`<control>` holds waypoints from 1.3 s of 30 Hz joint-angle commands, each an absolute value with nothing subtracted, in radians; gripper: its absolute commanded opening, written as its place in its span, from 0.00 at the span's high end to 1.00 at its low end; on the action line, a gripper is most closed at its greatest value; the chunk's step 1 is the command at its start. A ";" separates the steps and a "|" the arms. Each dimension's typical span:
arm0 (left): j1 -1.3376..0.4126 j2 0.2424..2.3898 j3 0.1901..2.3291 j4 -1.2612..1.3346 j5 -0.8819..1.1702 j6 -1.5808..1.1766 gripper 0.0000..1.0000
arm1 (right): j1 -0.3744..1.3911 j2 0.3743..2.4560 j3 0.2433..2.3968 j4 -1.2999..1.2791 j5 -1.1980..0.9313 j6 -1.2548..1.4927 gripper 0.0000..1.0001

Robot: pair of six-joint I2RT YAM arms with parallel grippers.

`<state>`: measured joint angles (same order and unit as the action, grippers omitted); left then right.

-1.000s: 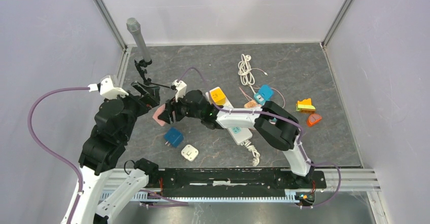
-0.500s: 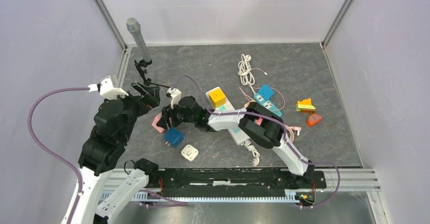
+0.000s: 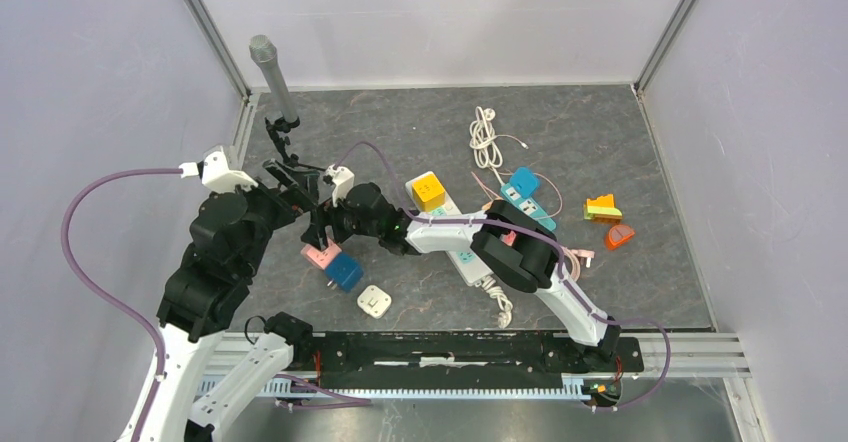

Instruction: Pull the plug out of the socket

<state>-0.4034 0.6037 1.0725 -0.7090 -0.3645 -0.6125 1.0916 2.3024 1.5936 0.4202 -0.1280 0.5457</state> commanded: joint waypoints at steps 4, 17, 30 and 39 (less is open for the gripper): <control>-0.401 0.611 1.095 -0.693 -0.361 -0.588 0.00 | 1.075 2.273 1.643 0.388 -0.120 0.520 0.13; -0.401 0.606 1.106 -0.682 -0.330 -0.578 0.00 | 1.012 1.989 1.496 0.283 -0.028 0.412 0.09; -0.401 0.630 1.014 -0.650 -0.254 -0.622 0.00 | 0.866 1.741 1.295 -0.067 0.308 0.283 0.02; -0.401 0.668 0.877 -0.643 -0.219 -0.660 0.00 | 0.851 1.858 1.371 -0.239 0.274 0.285 0.02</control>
